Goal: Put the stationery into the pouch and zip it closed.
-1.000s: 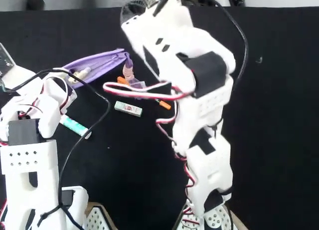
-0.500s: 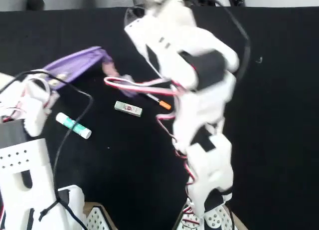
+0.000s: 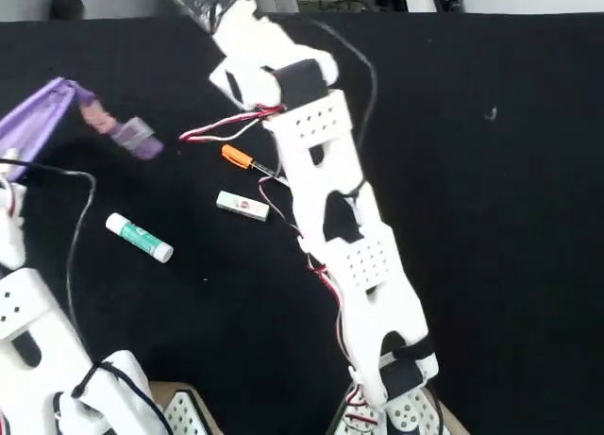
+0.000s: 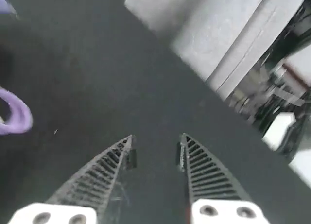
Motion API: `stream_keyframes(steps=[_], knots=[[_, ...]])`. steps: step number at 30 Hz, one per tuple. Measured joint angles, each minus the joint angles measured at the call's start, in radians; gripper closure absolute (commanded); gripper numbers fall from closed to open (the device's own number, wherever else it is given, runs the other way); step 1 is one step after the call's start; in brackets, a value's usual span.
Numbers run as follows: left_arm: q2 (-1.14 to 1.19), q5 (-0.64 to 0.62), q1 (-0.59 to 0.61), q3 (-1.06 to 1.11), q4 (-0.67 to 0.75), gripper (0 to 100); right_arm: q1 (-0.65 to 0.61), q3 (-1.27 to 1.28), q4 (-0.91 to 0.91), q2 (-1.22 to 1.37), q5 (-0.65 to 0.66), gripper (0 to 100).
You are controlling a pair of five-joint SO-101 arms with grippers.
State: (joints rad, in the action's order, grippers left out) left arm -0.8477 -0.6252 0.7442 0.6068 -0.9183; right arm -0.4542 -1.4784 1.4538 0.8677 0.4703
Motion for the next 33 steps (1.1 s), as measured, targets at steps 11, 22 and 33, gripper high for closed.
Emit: stream_keyframes(steps=[11,22,33], knots=[[0.0,-0.002,0.032,0.0,0.0,97,-0.009,0.12,-0.037,0.199,0.0,85.3],[0.0,-0.003,0.014,0.023,0.003,97,-0.072,0.127,-0.068,0.373,0.089,85.4],[0.0,-0.003,0.015,0.023,0.003,97,-0.035,0.127,-0.069,0.391,0.103,85.4]])
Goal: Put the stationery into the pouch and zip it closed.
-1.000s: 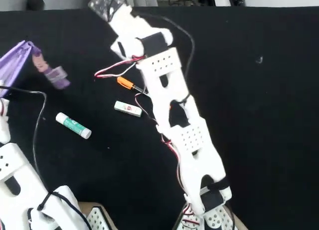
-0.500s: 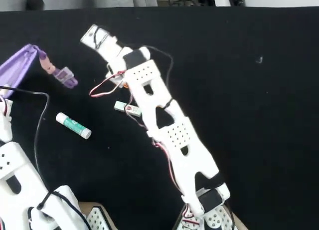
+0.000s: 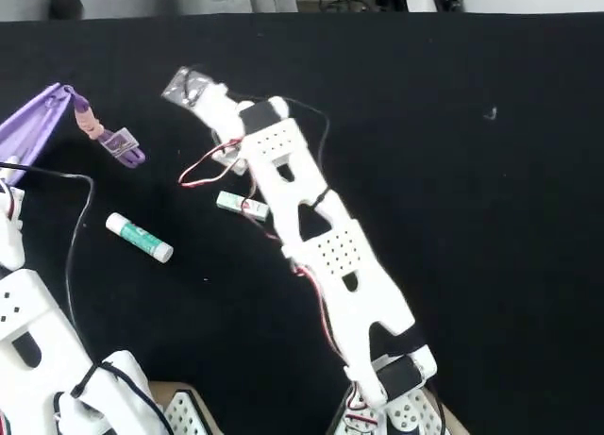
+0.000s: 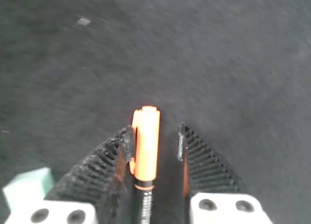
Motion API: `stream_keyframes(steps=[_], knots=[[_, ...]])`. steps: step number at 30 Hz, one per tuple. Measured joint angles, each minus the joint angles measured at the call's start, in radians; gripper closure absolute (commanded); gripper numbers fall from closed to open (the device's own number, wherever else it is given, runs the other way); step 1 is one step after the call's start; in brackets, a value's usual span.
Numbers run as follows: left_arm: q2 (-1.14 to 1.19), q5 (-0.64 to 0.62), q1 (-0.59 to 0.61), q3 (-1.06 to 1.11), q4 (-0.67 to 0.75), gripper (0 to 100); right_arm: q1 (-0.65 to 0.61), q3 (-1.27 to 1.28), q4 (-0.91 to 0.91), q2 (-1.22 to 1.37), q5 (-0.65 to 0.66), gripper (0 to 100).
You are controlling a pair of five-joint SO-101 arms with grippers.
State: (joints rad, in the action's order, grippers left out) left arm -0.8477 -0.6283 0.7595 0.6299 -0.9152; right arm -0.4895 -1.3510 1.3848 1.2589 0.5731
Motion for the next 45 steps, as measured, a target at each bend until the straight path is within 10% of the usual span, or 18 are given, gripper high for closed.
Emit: stream_keyframes(steps=[30,45], knots=[[0.0,0.0,-0.06,0.035,0.002,97,0.044,-0.081,0.186,0.026,0.106,98.7],[0.0,0.002,-0.298,0.035,0.002,97,0.098,-0.273,0.219,-0.181,-0.055,98.7]])
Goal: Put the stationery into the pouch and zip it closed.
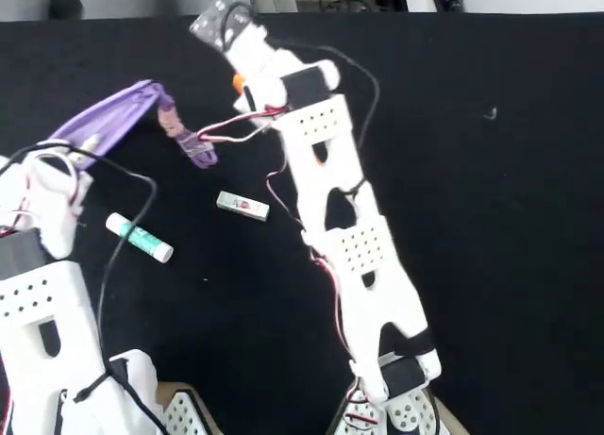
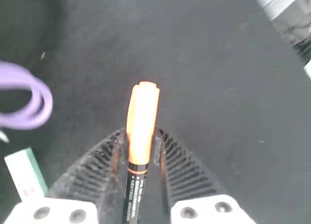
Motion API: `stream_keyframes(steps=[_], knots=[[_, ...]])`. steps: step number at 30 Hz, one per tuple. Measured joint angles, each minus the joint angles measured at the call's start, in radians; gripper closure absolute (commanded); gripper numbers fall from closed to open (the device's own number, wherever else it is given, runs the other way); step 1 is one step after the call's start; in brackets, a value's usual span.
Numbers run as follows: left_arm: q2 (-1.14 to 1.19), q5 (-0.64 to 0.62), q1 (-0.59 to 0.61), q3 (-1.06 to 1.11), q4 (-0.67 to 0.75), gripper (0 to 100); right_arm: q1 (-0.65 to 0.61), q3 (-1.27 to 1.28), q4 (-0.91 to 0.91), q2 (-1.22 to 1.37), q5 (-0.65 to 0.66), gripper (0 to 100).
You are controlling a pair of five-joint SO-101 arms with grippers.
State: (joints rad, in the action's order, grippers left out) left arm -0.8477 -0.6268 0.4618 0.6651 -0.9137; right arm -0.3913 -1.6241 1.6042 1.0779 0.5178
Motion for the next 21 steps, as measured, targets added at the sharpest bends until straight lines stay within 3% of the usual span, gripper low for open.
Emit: stream_keyframes(steps=[12,21], knots=[[0.0,0.0,-0.239,0.0,0.0,97,0.011,-0.003,0.002,-0.301,-0.144,98.7],[0.0,0.0,-0.308,0.0,-0.003,97,0.012,-0.003,0.115,-0.54,-0.264,98.7]])
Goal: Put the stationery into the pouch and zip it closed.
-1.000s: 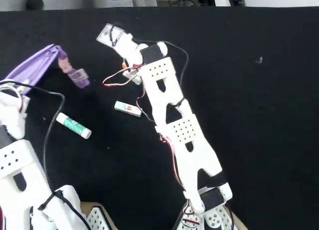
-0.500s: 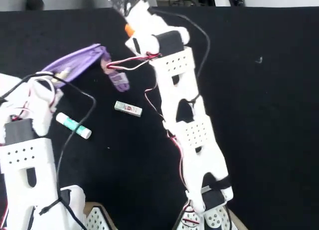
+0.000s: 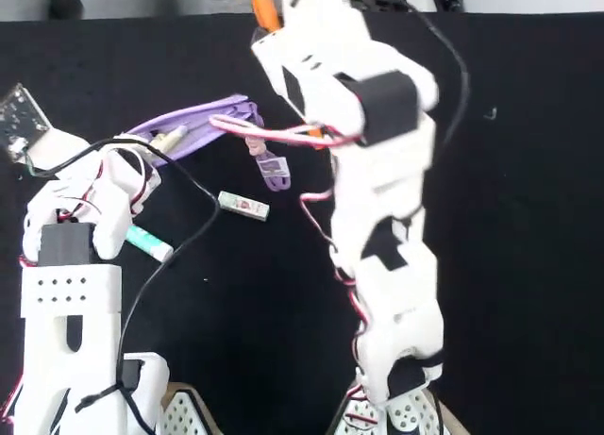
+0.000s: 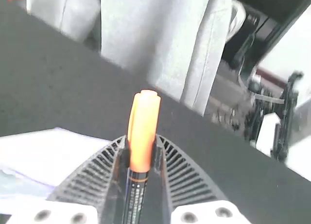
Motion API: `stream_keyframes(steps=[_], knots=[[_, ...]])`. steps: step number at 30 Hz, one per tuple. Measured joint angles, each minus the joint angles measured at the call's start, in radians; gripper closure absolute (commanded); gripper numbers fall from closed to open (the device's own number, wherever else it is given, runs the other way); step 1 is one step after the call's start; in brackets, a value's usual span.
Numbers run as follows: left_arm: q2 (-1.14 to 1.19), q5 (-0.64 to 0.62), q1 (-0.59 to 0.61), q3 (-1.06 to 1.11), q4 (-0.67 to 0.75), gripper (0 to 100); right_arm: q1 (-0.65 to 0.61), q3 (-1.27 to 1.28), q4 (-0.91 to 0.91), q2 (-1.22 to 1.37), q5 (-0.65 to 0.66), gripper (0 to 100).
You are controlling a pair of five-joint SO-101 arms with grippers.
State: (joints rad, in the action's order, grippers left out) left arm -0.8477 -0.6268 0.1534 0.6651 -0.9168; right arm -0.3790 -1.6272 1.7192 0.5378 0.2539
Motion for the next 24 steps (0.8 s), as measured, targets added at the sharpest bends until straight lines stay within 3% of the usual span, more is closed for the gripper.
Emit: stream_keyframes(steps=[10,24], knots=[[-0.002,0.0,-0.005,0.041,0.023,97,-0.025,0.006,0.014,-0.207,-0.104,98.7],[-0.002,0.0,-0.005,0.041,0.023,97,-0.138,0.365,0.014,-0.552,-0.107,98.7]])
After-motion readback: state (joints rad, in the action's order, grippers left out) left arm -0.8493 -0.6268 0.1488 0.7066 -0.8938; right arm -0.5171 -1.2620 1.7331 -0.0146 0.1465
